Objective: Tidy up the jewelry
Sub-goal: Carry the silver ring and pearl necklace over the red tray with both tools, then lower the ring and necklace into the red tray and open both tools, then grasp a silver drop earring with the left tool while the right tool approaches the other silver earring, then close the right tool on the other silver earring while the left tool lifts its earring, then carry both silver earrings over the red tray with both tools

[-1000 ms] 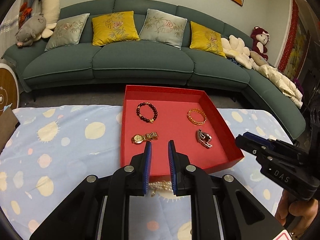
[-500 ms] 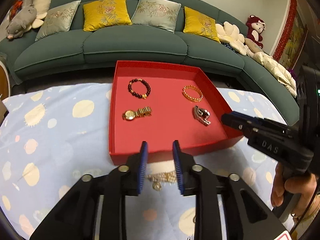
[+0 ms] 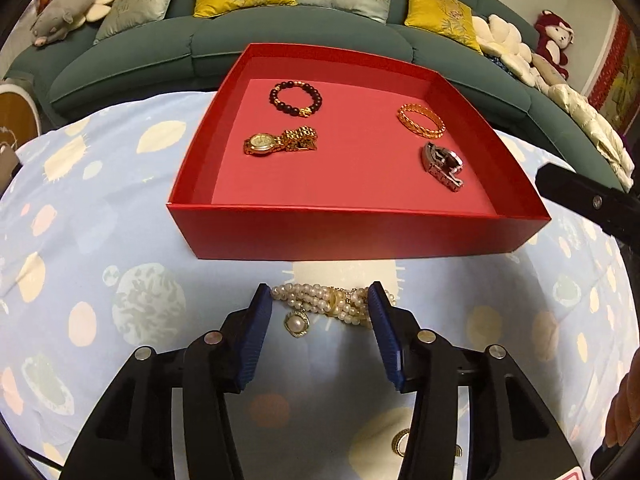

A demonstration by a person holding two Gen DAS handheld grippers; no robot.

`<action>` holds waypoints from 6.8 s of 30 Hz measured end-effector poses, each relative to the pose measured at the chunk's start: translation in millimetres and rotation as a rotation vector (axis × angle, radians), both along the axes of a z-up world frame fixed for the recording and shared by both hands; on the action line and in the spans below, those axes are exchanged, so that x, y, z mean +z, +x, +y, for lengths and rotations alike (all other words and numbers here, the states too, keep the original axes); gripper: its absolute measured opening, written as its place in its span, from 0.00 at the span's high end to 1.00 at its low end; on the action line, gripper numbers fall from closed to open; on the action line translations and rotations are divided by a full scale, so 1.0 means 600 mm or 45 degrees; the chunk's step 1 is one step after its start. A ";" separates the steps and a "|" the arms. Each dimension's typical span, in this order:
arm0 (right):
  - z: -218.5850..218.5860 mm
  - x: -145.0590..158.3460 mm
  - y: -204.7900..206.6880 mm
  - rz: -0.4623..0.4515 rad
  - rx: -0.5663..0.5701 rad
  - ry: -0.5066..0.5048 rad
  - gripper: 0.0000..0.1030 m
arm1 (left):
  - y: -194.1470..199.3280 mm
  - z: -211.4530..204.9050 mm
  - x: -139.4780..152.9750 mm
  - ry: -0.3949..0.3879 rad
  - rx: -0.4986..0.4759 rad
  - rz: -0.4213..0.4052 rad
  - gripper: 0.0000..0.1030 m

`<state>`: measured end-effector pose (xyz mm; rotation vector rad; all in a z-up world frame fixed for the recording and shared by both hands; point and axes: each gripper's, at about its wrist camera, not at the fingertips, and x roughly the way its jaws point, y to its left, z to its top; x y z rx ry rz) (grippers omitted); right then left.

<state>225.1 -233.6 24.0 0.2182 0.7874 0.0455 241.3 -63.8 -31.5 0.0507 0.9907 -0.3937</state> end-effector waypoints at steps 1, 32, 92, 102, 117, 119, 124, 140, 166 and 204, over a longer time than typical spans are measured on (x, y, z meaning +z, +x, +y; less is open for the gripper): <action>0.000 0.000 0.000 -0.001 0.001 -0.001 0.77 | -0.002 0.000 0.000 0.000 -0.015 -0.004 0.61; -0.002 0.005 -0.002 -0.019 -0.003 -0.003 0.77 | 0.010 -0.008 0.008 -0.072 0.141 0.068 0.54; -0.034 0.150 -0.205 -0.280 -0.085 -0.025 0.43 | -0.125 0.178 0.207 -0.163 0.263 -0.198 0.38; 0.024 0.048 -0.267 -0.099 0.029 -0.066 0.43 | -0.188 0.152 0.090 0.039 0.093 -0.110 0.37; 0.153 -0.055 -0.252 0.094 0.306 -0.094 0.48 | -0.182 0.134 -0.001 0.154 -0.040 -0.063 0.43; 0.161 -0.056 -0.249 0.100 0.320 -0.095 0.48 | -0.179 0.130 -0.009 0.157 -0.046 -0.086 0.48; 0.165 -0.061 -0.239 0.117 0.323 -0.091 0.48 | -0.175 0.117 -0.009 0.143 -0.085 -0.120 0.73; 0.210 -0.088 -0.208 0.153 0.388 -0.100 0.52 | -0.170 0.149 0.043 -0.006 -0.036 -0.102 0.90; 0.237 -0.115 -0.176 0.118 0.377 -0.190 0.83 | -0.162 0.197 0.074 -0.047 0.055 -0.129 0.90; 0.091 0.059 -0.191 -0.181 0.132 -0.033 0.83 | -0.144 0.086 0.162 -0.173 0.029 -0.221 0.90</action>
